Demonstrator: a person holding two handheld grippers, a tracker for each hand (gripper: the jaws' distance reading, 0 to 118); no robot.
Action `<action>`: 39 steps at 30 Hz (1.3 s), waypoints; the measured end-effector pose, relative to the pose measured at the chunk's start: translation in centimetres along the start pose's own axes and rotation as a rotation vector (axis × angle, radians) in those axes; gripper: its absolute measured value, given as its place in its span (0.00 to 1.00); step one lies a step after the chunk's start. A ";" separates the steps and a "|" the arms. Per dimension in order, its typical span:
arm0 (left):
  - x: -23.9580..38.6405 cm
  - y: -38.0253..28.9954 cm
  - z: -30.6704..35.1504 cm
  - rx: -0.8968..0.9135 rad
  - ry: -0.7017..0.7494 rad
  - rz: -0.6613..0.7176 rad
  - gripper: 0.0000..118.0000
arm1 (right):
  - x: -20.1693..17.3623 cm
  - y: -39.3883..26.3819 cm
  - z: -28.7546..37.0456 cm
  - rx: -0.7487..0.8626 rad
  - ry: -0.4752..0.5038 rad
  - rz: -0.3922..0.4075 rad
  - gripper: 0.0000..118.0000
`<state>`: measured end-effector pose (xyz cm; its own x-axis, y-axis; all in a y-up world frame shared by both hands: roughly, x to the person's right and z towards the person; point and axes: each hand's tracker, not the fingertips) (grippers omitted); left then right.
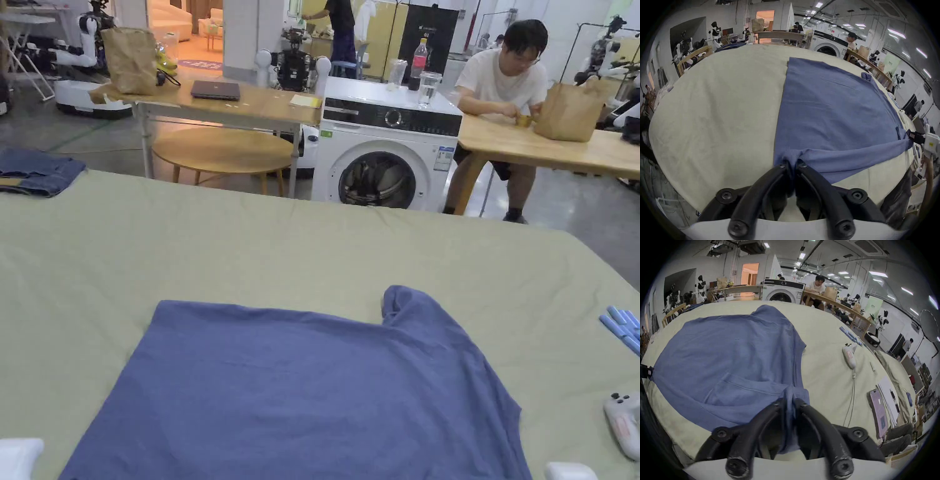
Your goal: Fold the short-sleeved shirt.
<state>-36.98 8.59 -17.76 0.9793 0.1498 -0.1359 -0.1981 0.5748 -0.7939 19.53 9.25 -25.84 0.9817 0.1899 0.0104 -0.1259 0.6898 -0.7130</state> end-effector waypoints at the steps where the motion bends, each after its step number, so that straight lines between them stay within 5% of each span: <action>1: -0.2 0.2 0.0 -0.005 0.004 -0.002 0.21 | 0.0 0.1 0.1 0.000 -0.001 -0.001 0.29; 4: 0.0 1.0 1.2 0.020 -0.003 0.008 0.36 | -0.3 1.1 1.2 0.054 -0.005 -0.019 0.47; 13: 4.8 5.3 4.9 0.407 -0.066 -0.051 0.39 | -4.4 5.1 5.9 0.425 0.055 -0.139 0.47; 15: 6.4 6.0 5.4 0.482 -0.070 -0.068 0.39 | -6.2 5.7 6.9 0.516 0.046 -0.135 0.38; 17: 7.7 6.4 5.6 0.561 -0.070 -0.077 0.39 | -7.6 6.2 7.5 0.561 0.061 -0.133 0.06; 18: 8.4 6.5 5.8 0.598 -0.064 -0.084 0.35 | -8.3 6.5 7.8 0.581 0.081 -0.146 0.03; 20: 9.8 6.9 6.1 0.635 -0.031 -0.108 0.07 | -9.0 6.8 8.1 0.598 0.111 -0.164 0.00; 22: 11.0 7.0 6.2 0.649 0.010 -0.126 0.00 | -9.8 7.2 8.2 0.601 0.111 -0.161 0.00; 37: 2.1 4.8 4.9 0.164 -0.045 0.037 0.00 | -8.3 5.3 6.1 0.461 0.153 -0.096 0.00; 39: 0.8 4.6 4.1 0.075 -0.020 0.067 0.19 | -8.2 5.0 5.7 0.436 0.158 -0.103 0.00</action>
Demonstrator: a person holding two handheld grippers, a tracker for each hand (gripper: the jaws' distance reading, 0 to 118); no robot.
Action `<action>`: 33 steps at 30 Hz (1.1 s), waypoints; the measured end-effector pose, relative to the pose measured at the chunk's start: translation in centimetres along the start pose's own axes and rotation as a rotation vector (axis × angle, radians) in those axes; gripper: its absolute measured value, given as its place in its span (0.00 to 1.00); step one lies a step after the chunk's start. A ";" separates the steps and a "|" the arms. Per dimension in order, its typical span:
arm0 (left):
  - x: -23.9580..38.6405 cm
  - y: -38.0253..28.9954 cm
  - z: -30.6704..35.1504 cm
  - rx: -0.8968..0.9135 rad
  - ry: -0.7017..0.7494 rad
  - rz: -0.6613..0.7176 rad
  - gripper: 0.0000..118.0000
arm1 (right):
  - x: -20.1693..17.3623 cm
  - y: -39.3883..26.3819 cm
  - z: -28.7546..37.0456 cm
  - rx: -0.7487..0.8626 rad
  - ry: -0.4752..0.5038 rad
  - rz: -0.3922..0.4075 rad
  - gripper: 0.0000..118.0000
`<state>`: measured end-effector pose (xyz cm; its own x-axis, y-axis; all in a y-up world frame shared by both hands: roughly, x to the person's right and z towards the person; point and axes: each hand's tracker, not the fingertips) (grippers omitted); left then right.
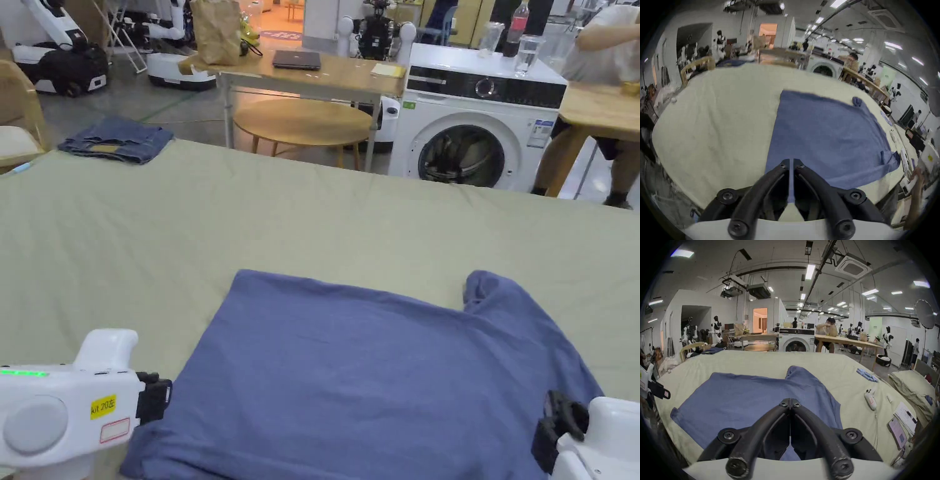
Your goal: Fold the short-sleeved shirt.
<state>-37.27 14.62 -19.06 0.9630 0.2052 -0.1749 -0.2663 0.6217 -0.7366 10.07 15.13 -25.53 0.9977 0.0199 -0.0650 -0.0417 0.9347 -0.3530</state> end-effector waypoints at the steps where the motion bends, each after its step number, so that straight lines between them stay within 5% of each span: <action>1: -0.7 -0.2 -0.4 -0.026 0.003 0.021 0.35 | 0.1 -0.2 -0.2 -0.013 0.002 0.000 0.00; 7: -1.9 -2.1 -4.1 -0.225 0.085 0.079 0.60 | 0.3 -1.2 -0.4 -0.062 0.010 0.014 0.00; 12: -0.4 -3.0 -5.8 -0.275 0.175 0.014 0.61 | 1.0 -1.9 -0.4 -0.099 -0.004 0.017 0.00; 15: 0.8 -3.0 -5.8 -0.278 0.197 -0.060 0.51 | 2.0 -1.9 0.0 -0.123 -0.013 0.003 0.00; 19: 1.0 -3.1 -5.1 -0.264 0.151 -0.117 0.07 | 4.3 -1.6 0.1 -0.197 -0.043 -0.007 0.01; 20: 0.9 -3.1 -5.0 -0.263 0.127 -0.110 0.03 | 5.1 -1.5 0.1 -0.228 -0.055 -0.006 0.05; 24: 0.4 -3.4 -4.5 -0.249 0.097 -0.098 0.01 | 8.6 -1.3 0.1 -0.365 -0.075 -0.034 0.47; 33: -0.6 -3.9 -3.9 -0.218 0.057 -0.046 0.01 | 12.0 -7.2 -0.6 -0.644 -0.059 -0.098 0.47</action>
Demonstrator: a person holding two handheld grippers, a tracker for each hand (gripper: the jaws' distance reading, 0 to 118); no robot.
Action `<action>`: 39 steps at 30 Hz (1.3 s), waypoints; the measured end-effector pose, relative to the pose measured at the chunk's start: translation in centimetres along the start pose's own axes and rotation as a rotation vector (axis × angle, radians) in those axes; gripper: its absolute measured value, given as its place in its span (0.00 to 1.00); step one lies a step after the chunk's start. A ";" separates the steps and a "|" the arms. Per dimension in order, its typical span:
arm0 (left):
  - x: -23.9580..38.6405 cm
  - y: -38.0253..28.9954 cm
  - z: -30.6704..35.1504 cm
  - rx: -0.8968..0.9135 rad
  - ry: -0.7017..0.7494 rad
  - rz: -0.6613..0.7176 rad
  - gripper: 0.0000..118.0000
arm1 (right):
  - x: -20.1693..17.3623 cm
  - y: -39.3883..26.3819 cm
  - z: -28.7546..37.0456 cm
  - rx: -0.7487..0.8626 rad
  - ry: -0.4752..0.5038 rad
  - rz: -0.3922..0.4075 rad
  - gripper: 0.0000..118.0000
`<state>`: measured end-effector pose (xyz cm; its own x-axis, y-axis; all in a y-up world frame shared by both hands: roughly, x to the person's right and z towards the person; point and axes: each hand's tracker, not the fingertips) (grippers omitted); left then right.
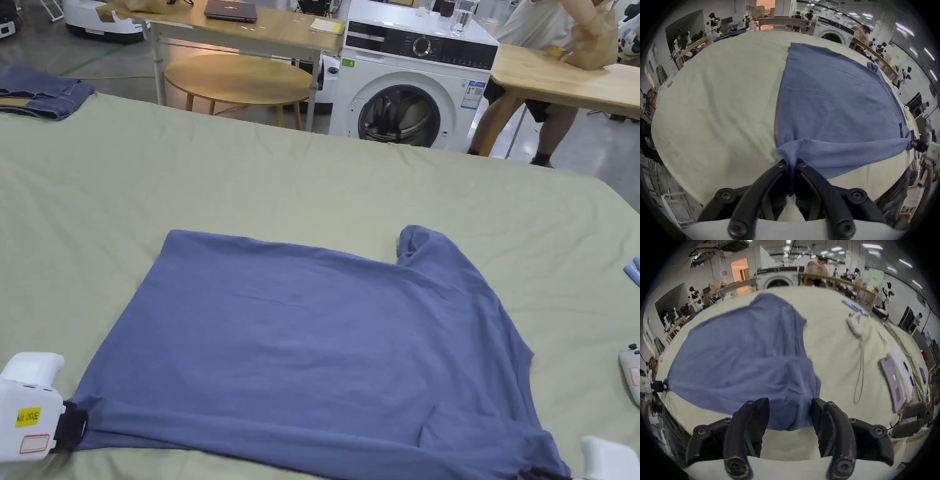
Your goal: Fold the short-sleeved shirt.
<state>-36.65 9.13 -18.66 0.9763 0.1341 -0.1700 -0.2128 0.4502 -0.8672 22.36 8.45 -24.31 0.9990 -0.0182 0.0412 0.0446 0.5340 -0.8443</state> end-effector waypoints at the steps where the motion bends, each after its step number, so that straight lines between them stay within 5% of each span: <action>1: 0.2 0.0 0.0 0.001 -0.001 0.001 0.01 | 0.0 -0.4 -0.7 -0.006 0.002 0.003 0.47; 6: 0.0 0.0 0.0 0.003 -0.009 -0.002 0.01 | -0.7 -1.1 -1.1 0.027 -0.001 0.026 0.38; 8: -0.1 -0.1 0.1 0.007 -0.015 0.004 0.01 | -0.8 -1.1 -1.1 0.031 0.039 0.039 0.07; 9: -0.1 -0.1 0.0 0.009 -0.016 0.003 0.01 | -0.8 -1.0 -1.0 0.027 0.064 0.025 0.05; 24: 0.5 5.2 4.9 0.238 -0.111 -0.030 0.01 | -1.7 6.4 4.6 0.203 0.064 0.052 0.04; 39: 0.0 19.2 -4.0 0.209 -0.123 0.023 0.01 | -4.8 19.2 -4.9 0.211 0.053 0.013 0.04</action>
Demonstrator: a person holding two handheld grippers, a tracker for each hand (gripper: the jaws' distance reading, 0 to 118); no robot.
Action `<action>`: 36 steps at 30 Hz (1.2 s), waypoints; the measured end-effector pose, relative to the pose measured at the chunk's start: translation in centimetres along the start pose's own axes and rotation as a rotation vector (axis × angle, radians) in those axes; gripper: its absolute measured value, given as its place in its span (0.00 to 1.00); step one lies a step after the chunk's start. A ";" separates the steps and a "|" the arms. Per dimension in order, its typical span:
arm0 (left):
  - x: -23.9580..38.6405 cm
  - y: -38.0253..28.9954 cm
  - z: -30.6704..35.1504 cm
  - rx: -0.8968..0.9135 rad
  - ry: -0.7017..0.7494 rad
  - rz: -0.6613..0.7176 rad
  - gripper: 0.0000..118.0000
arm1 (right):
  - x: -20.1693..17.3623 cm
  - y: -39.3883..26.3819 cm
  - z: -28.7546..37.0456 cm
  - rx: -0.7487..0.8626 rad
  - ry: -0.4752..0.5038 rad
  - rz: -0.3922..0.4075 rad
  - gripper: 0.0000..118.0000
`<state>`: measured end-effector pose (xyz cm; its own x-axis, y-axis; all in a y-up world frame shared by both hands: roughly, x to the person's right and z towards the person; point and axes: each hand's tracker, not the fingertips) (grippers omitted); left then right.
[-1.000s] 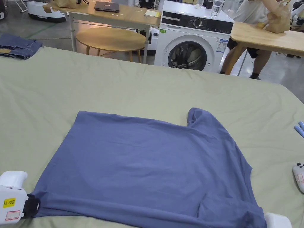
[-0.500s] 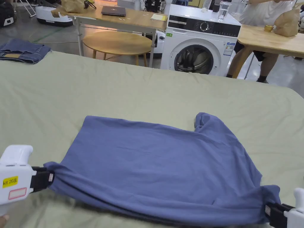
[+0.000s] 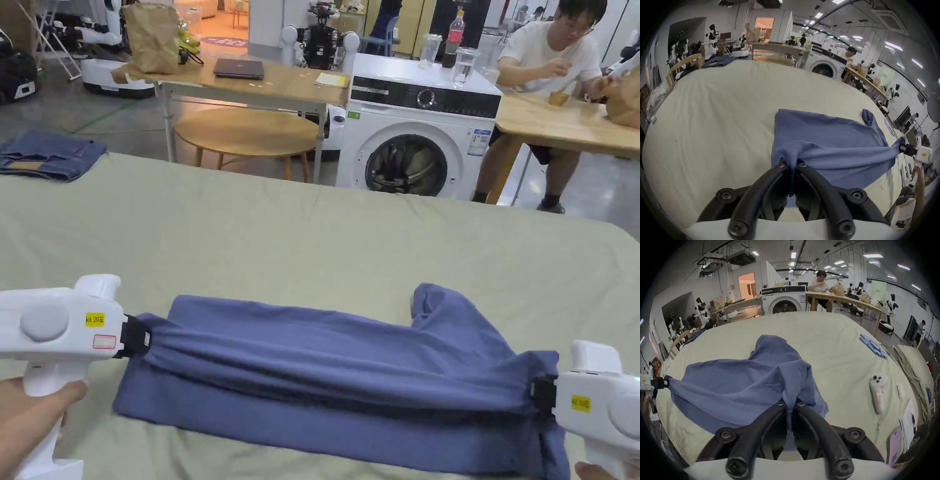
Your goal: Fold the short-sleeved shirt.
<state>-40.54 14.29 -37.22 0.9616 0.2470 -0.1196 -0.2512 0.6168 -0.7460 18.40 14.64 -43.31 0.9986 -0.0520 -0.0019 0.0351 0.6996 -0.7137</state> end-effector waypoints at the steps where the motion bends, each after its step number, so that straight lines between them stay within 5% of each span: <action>1: -0.1 0.1 -0.9 -0.013 0.008 0.002 0.01 | -0.1 0.1 -1.0 -0.014 0.002 0.001 0.04; 8: -0.1 -0.5 -4.5 -0.105 0.049 -0.012 0.01 | -0.3 -0.7 -5.7 -0.090 -0.031 0.060 0.10; 12: 0.4 -0.7 -3.9 -0.099 0.073 -0.024 0.28 | -0.1 -0.6 -4.8 -0.027 -0.061 0.075 0.40; 18: 2.3 -1.9 0.6 0.082 -0.013 -0.024 0.34 | -1.1 -1.1 0.4 0.197 -0.048 0.028 0.41; 23: 6.3 -4.8 5.5 0.362 -0.007 -0.097 0.34 | -5.2 -3.5 5.7 0.409 -0.045 0.023 0.36; 25: 7.8 -6.0 6.9 0.436 0.027 -0.119 0.31 | -6.9 -4.5 7.2 0.467 -0.037 0.047 0.10; 28: 8.7 -7.3 7.8 0.485 0.032 -0.149 0.00 | -9.1 -5.7 9.1 0.503 0.022 0.041 0.00; 36: 8.4 -8.8 9.6 0.419 0.075 -0.160 0.00 | -11.6 -7.2 10.5 0.499 0.049 0.063 0.00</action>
<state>-31.29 18.13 -25.36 0.9935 0.0787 -0.0825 -0.1067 0.8960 -0.4311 6.99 17.63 -30.80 0.9968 -0.0236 -0.0761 0.0005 0.9572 -0.2894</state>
